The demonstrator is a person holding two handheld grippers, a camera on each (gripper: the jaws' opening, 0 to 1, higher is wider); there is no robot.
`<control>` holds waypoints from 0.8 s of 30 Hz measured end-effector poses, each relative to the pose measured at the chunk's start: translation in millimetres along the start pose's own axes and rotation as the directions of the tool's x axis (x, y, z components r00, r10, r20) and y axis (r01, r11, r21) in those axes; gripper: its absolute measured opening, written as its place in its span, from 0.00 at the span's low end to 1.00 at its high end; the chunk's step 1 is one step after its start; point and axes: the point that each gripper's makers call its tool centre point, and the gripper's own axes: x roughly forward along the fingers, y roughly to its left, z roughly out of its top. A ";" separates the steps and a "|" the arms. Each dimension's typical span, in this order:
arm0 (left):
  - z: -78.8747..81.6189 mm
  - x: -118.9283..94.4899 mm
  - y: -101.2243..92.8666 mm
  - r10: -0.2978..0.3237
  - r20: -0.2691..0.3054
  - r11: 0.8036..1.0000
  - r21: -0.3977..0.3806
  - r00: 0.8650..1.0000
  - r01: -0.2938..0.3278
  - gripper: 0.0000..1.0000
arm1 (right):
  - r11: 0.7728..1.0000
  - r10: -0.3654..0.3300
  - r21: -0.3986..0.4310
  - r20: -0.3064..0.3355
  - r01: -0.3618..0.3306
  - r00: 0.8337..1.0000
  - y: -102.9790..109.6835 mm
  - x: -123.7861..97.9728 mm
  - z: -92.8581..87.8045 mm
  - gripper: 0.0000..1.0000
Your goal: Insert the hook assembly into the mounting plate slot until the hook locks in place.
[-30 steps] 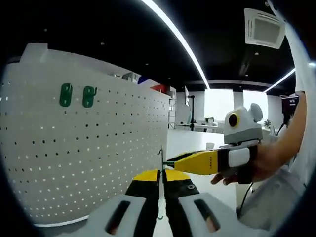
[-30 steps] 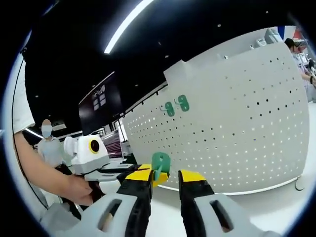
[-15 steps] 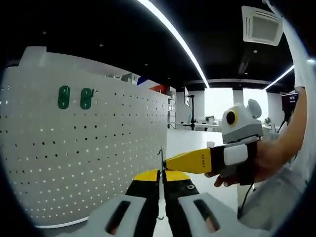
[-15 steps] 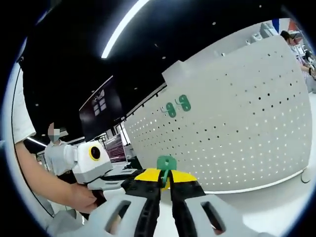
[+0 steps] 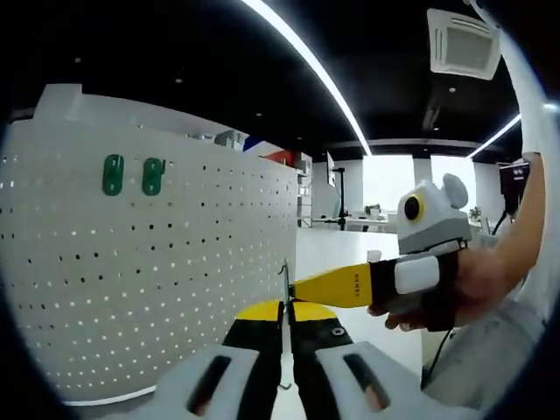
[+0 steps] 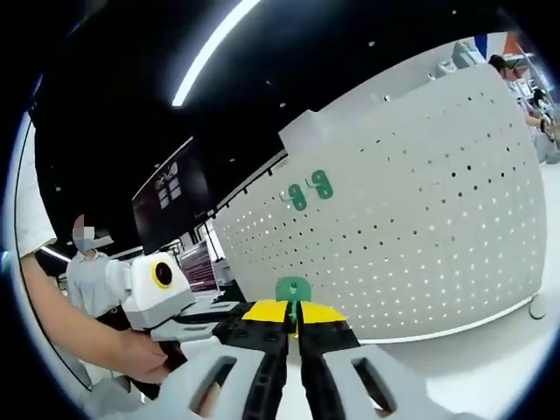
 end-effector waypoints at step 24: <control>-12.8 -6.1 13.7 0.077 -0.018 0.997 -0.026 0.997 -0.077 0.89 | 1.000 0.005 0.021 -0.007 -0.005 1.000 -1.2 -0.1 0.0 0.01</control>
